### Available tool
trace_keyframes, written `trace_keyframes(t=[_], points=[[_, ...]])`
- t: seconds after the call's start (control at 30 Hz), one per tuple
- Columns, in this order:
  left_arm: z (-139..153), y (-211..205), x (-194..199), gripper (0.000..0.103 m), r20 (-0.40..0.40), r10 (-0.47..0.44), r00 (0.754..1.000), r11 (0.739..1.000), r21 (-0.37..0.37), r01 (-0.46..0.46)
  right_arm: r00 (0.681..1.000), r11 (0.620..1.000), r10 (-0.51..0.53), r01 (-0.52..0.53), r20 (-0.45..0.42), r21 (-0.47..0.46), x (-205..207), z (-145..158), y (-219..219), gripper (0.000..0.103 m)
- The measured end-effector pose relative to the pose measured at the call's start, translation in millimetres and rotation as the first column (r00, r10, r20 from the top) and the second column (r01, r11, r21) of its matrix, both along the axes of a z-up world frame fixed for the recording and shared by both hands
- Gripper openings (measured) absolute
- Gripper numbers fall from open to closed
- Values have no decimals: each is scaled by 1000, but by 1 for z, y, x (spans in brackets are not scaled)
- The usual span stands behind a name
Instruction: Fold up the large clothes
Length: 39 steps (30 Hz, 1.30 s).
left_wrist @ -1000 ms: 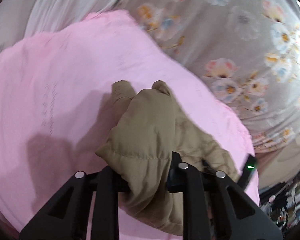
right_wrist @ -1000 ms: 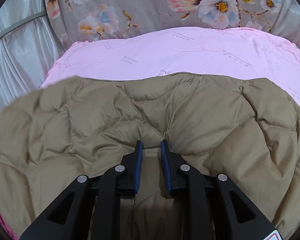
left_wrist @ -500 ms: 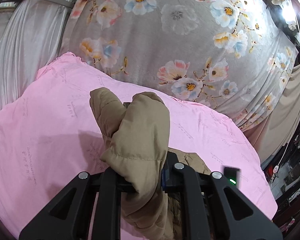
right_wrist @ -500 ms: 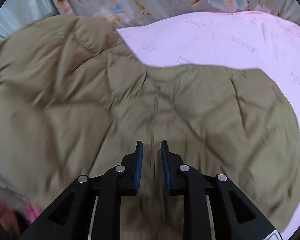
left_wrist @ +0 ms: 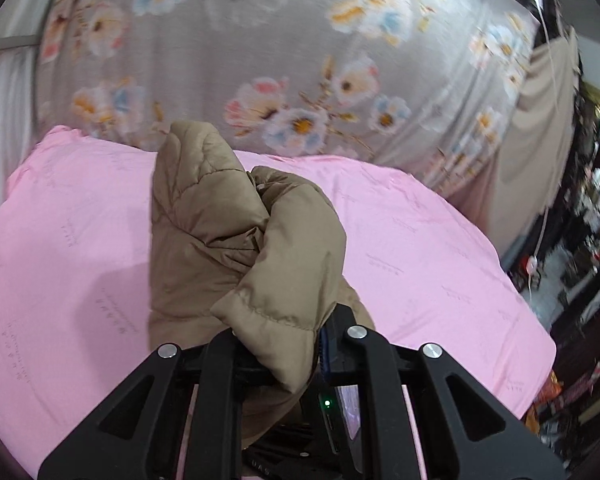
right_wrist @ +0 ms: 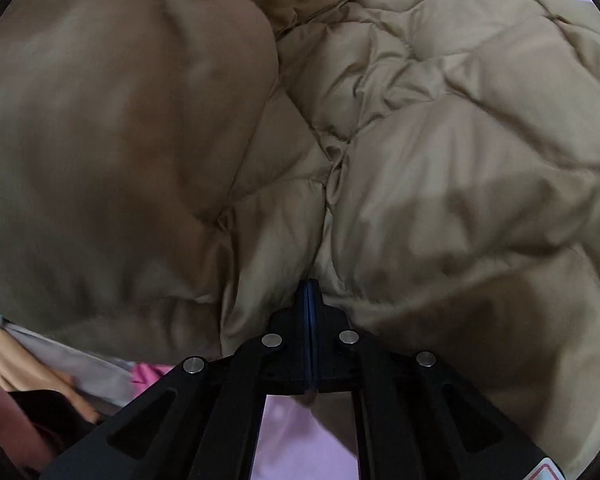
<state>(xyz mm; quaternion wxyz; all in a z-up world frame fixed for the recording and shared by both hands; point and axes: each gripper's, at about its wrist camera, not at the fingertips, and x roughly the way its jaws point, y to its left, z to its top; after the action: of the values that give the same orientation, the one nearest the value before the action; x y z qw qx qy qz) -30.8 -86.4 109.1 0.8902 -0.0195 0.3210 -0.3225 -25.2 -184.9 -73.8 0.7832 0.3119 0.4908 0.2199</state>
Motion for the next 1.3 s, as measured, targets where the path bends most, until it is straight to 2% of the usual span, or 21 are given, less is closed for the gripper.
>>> trace_keyframes(t=[0.13,0.23,0.3,0.47,0.67,0.77,0.83,0.97,1.0,1.03,1.1,1.2,1.3], points=[[-15,-43,-6,13,-36,-74,997,996,45,76,992,987,-116,121,52,-103,-42,21,-55,6],[-33,-69,-12,13,-70,-114,991,990,78,119,968,948,-244,251,60,-195,-74,28,-100,7],[-48,-83,-18,13,-97,-137,986,984,100,146,947,920,-316,321,58,-224,-93,29,-127,7],[-85,-109,-36,12,-160,-187,969,965,155,212,908,853,-412,415,81,-317,-123,40,-157,8],[-117,-125,-53,12,-186,-225,957,935,235,265,882,808,-447,470,150,-355,-120,64,-167,8],[-130,-126,-56,12,-192,-230,954,927,256,275,876,803,-451,483,173,-349,-116,73,-167,9],[-134,-126,-59,13,-188,-234,954,922,268,279,869,802,-462,495,178,-334,-100,86,-172,9],[-129,-121,-62,19,-199,-242,950,926,244,287,858,808,-470,512,207,-290,-80,113,-177,13],[-123,-117,-60,26,-212,-251,945,929,221,296,859,815,-464,510,217,-276,-74,120,-178,22],[-117,-113,-59,31,-227,-263,938,933,188,307,858,820,-460,509,229,-261,-65,129,-178,41],[-99,-97,-58,51,-230,-274,934,945,116,305,853,821,-460,515,247,-249,-49,144,-178,57],[-66,-71,-52,64,-187,-273,944,958,37,284,859,832,-458,505,230,-230,-26,154,-175,61],[-42,-43,-37,67,-153,-229,961,973,-1,232,861,840,-481,507,166,-191,2,152,-173,63]])
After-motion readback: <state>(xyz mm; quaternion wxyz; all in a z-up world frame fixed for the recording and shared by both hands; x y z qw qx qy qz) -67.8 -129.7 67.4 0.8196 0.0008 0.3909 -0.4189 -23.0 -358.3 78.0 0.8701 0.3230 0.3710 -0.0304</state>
